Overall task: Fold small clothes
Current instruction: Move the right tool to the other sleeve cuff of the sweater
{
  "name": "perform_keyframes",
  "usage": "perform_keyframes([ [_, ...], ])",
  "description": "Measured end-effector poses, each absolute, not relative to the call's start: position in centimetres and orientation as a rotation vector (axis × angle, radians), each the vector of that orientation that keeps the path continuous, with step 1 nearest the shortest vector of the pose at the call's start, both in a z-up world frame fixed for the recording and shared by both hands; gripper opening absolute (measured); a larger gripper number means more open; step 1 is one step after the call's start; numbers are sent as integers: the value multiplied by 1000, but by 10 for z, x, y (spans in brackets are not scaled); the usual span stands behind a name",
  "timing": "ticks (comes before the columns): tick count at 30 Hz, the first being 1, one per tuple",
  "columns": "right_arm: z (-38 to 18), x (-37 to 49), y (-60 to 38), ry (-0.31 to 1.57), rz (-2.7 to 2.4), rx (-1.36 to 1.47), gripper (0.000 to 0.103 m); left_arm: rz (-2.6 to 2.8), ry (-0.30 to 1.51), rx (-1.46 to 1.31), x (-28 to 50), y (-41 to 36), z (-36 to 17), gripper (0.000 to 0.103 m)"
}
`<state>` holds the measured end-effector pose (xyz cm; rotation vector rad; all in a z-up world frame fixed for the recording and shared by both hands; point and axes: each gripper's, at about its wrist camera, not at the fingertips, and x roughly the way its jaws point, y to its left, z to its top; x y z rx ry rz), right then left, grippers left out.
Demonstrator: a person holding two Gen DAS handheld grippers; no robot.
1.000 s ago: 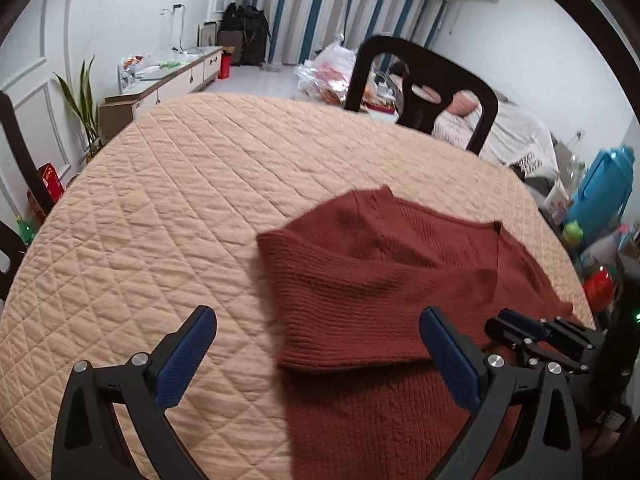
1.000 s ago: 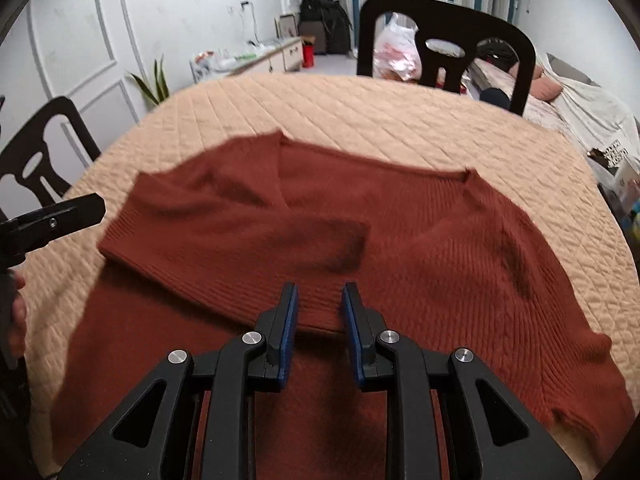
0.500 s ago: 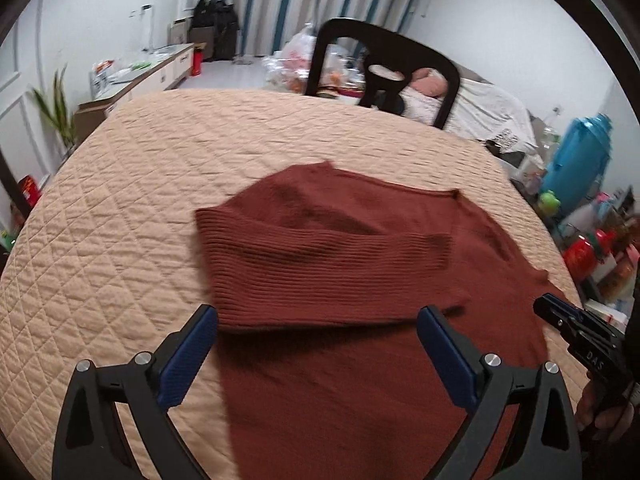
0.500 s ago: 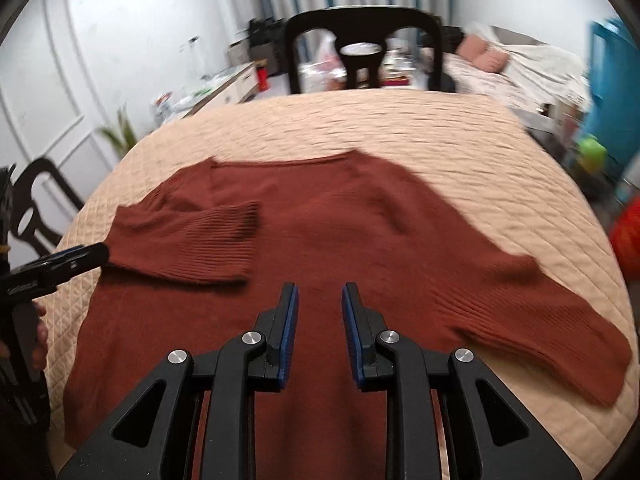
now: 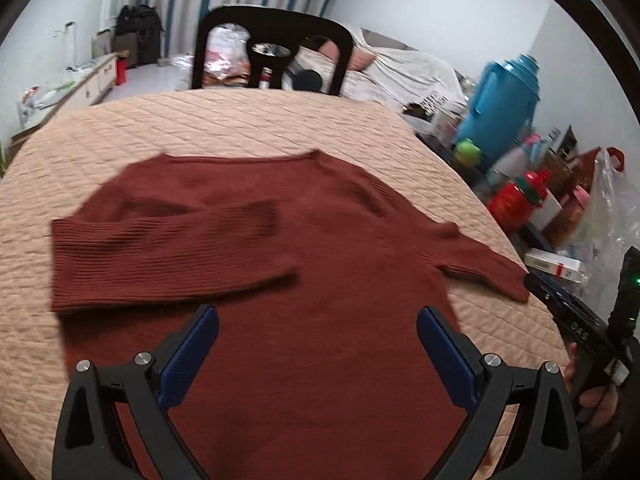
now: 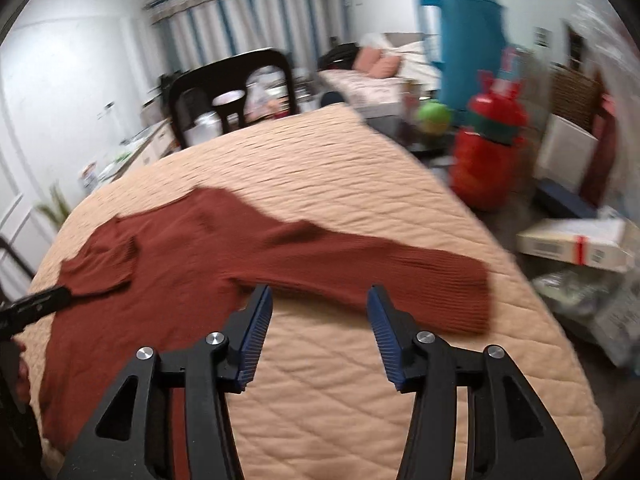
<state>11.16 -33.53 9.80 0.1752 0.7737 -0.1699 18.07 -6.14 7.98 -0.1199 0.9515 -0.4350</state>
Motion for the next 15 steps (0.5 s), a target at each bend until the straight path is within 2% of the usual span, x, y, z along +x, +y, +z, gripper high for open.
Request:
perform_keyframes([
  [7,86,98,-396,788,-303,261,51,-515,948,-60,179,-112,81,101],
  [15,76,104,-417,826,-309,291,51,-569,974,-39,183,-151,75,100],
])
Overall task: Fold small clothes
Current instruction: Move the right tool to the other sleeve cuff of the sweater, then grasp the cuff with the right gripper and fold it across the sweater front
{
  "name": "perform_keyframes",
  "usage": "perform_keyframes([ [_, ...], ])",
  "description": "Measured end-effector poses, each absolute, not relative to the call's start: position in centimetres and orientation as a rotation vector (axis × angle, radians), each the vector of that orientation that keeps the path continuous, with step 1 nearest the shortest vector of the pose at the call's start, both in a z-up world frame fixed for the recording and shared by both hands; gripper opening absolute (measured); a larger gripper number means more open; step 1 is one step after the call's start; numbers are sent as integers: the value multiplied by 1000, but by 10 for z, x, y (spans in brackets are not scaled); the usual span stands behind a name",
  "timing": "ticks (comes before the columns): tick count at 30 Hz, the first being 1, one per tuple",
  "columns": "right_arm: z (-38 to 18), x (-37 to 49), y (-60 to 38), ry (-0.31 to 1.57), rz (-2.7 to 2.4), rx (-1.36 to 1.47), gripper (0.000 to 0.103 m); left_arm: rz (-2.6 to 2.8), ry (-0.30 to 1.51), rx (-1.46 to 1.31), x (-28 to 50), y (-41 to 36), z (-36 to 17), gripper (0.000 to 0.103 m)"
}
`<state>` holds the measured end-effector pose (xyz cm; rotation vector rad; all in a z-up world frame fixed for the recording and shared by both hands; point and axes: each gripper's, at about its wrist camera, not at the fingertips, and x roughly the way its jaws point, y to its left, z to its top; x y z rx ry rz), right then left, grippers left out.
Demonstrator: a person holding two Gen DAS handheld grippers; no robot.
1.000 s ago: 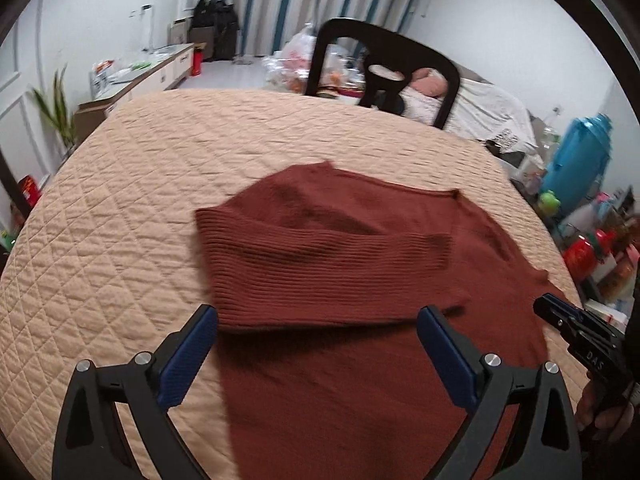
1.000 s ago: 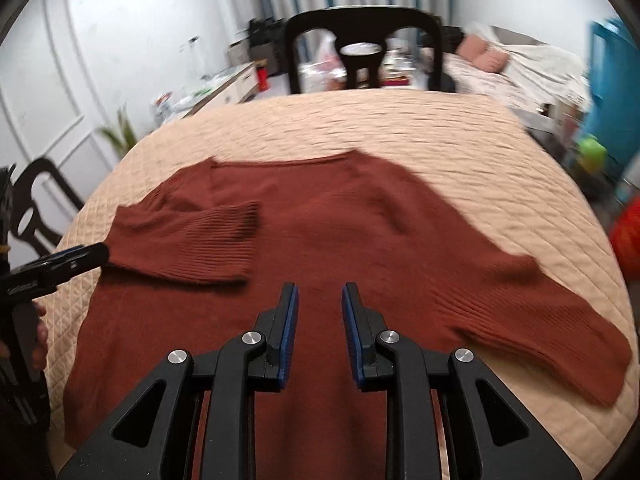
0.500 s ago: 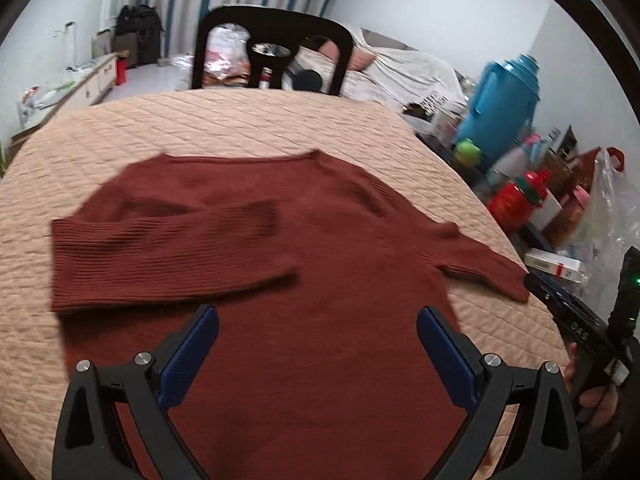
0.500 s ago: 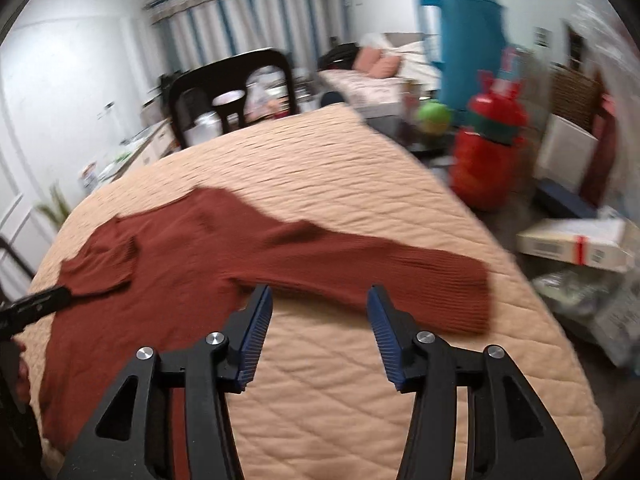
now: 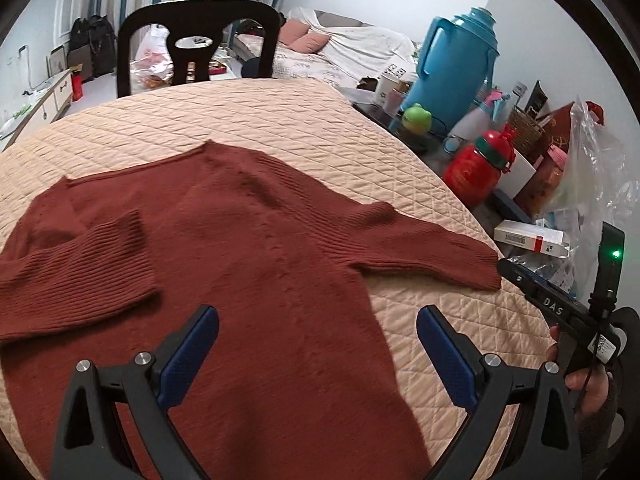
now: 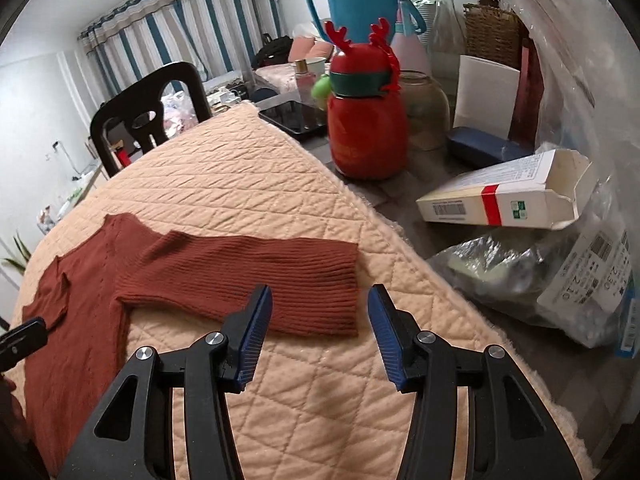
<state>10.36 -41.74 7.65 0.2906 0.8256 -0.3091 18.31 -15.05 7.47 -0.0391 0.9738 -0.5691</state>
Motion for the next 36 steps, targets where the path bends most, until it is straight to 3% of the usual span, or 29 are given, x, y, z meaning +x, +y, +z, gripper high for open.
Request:
perform_keyframes([
  [17,54,123,-420,915,-291,272,50,-608,1039,-57,201,-173,56,100],
  [19,54,122,-422,914,-298,280,40,-609,1042,-64,204,-171,56,100],
  [21,55,123,-424,913,-292,290,38,-610,1045,-72,206,-170,57,100],
  [25,57,124,-427,897,-253,331,13,-611,1047,-79,207,-167,57,100],
  [36,89,127,-396,749,-44,384,9,-607,1045,-121,215,-152,59,101],
])
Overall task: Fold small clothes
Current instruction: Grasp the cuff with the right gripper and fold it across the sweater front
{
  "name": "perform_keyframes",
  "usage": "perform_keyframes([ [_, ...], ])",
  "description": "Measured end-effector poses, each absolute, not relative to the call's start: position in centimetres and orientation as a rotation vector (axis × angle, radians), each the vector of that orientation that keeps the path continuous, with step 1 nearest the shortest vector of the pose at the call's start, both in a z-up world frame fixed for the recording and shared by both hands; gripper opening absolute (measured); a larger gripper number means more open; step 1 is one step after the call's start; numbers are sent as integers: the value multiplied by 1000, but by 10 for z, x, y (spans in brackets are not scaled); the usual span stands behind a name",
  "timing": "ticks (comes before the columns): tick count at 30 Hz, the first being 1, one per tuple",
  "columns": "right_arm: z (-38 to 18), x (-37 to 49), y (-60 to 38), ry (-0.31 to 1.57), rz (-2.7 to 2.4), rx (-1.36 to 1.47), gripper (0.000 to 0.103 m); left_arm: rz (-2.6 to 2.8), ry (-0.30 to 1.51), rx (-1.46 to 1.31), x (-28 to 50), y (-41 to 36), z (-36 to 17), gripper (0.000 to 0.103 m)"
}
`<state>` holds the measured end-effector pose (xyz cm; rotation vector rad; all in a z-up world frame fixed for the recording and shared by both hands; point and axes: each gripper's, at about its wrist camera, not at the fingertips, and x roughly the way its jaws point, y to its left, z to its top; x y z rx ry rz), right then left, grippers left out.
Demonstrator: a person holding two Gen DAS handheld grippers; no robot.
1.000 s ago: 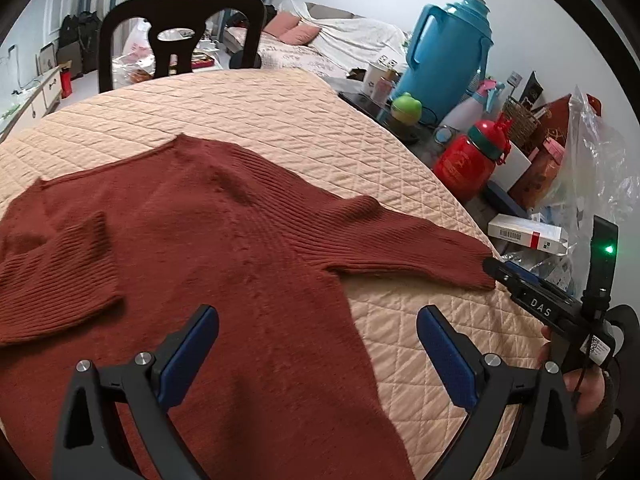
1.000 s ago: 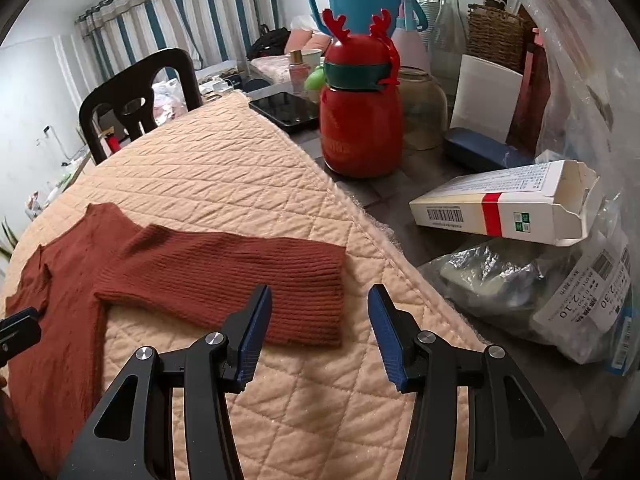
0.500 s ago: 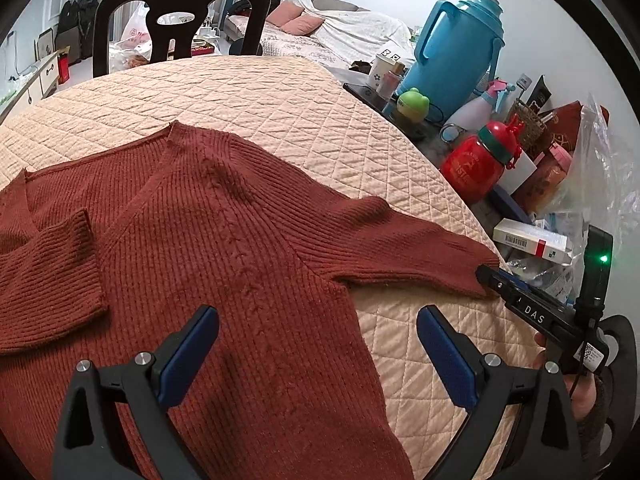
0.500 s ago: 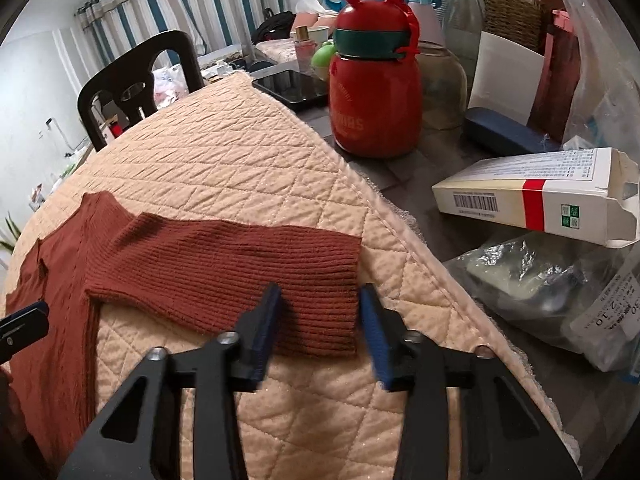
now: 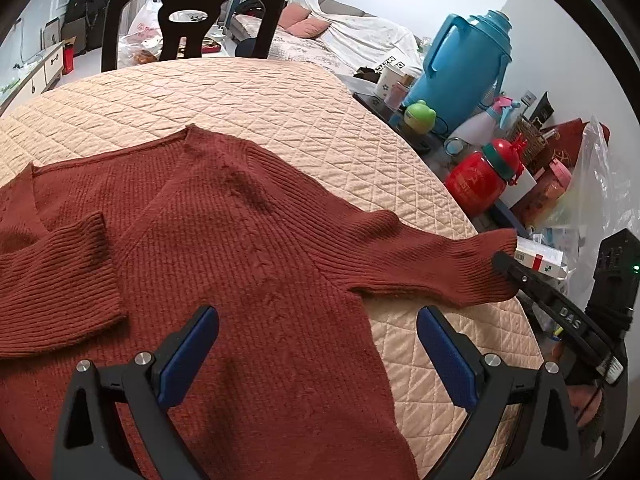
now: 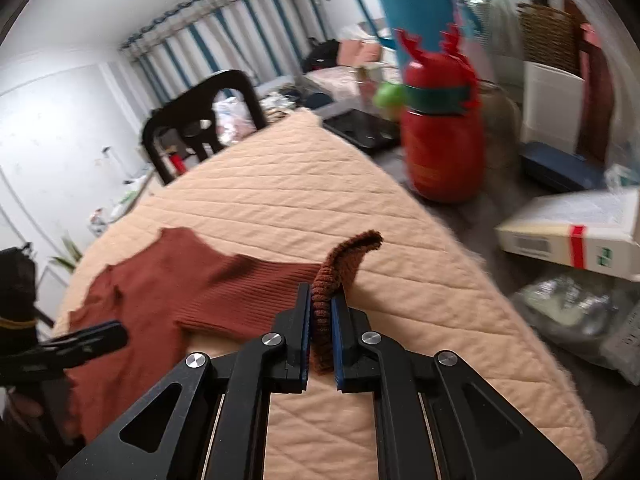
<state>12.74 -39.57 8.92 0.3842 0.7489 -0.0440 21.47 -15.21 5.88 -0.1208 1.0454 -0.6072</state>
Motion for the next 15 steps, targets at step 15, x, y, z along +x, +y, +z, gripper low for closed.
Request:
perform_keyframes([
  [15,80,165,-322,788,227,381,9,-559,1038,-286,238,-99,62,100],
])
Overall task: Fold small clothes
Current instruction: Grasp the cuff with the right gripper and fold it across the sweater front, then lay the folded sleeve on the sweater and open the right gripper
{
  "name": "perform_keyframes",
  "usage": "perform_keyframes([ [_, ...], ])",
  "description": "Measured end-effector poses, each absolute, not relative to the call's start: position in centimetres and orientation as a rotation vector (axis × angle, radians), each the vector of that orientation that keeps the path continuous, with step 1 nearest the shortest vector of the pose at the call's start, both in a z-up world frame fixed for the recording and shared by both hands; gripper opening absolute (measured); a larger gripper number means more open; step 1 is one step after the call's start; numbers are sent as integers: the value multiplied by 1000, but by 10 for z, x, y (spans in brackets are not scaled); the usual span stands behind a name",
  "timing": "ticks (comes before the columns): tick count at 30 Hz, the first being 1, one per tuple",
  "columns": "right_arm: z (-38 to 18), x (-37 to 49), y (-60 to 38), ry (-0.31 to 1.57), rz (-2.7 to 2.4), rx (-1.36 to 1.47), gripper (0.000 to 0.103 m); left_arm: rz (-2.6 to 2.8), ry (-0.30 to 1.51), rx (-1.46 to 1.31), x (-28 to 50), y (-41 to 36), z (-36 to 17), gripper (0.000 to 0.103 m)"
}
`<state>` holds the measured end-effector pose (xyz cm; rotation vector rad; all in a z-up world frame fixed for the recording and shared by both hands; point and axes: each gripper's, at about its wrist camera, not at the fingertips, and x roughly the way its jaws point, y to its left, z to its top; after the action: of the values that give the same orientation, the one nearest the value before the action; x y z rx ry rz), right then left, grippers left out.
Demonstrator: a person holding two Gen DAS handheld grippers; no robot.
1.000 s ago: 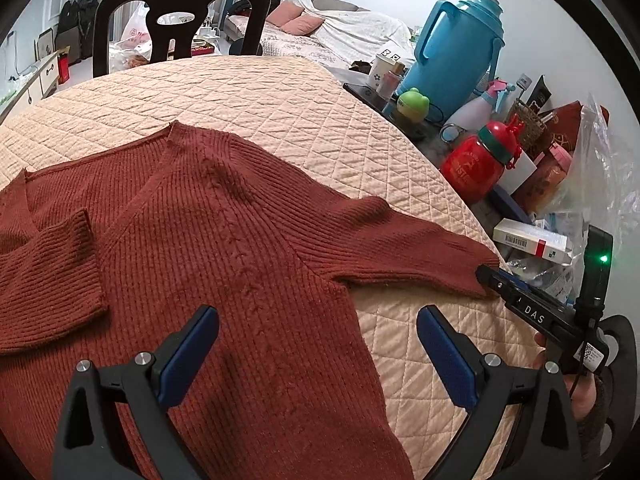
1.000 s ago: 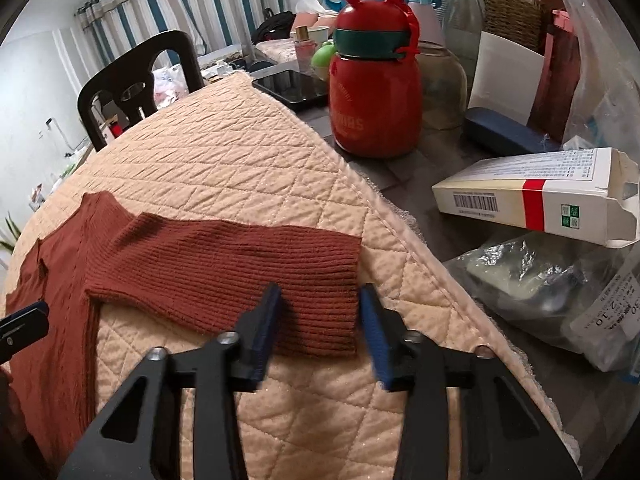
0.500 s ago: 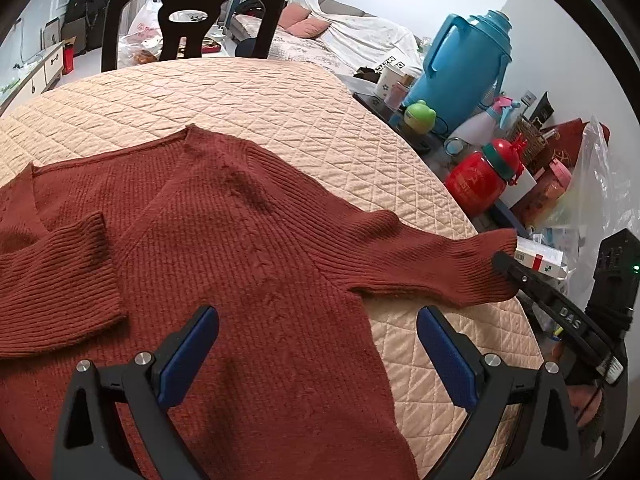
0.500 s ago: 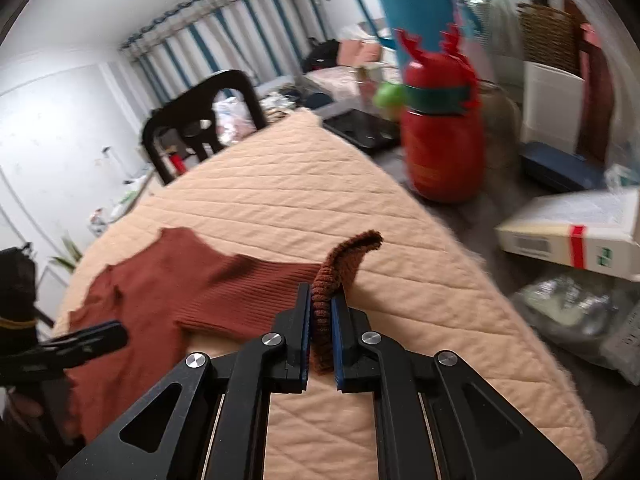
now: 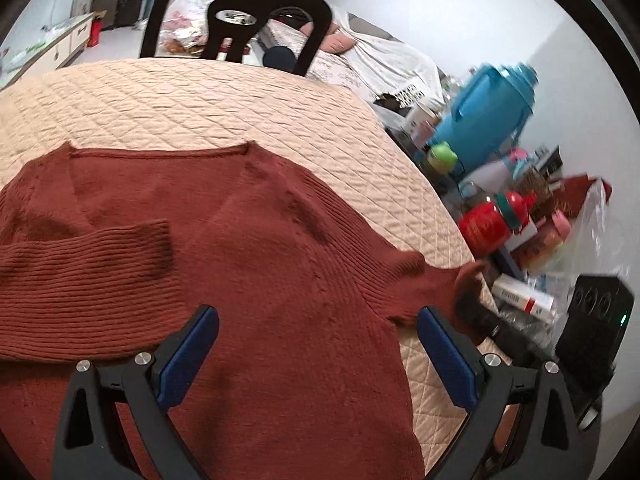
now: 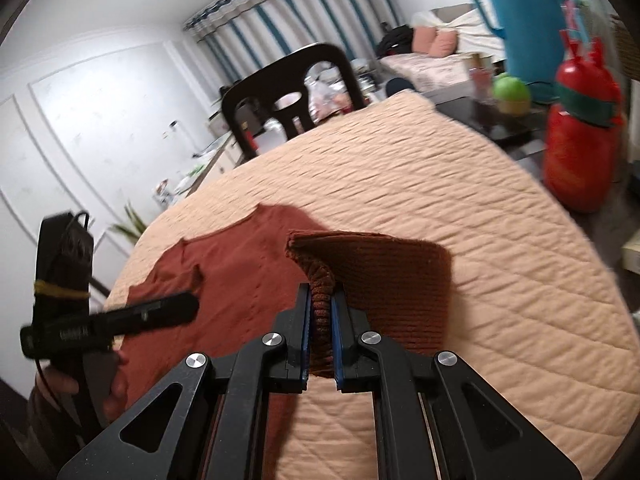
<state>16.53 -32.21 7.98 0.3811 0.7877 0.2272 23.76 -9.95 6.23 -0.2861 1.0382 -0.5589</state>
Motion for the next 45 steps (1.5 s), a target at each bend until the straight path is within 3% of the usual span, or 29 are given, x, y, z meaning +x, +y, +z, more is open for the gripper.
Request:
perform_keyframes([
  [21,57,186,-248,904,358,333,10,-530,1092,-405,246,-71,45,100],
  [25,60,182,-254,908,345,347,23,-537,1104,-403,244,-76,44,100],
  [37,71,143,-303,858,266,431,25,-616,1172,-389,227,-109,38,100],
  [45,71,128,-331,819,209,507,25,-643,1180,-381,220,-126,37,85],
])
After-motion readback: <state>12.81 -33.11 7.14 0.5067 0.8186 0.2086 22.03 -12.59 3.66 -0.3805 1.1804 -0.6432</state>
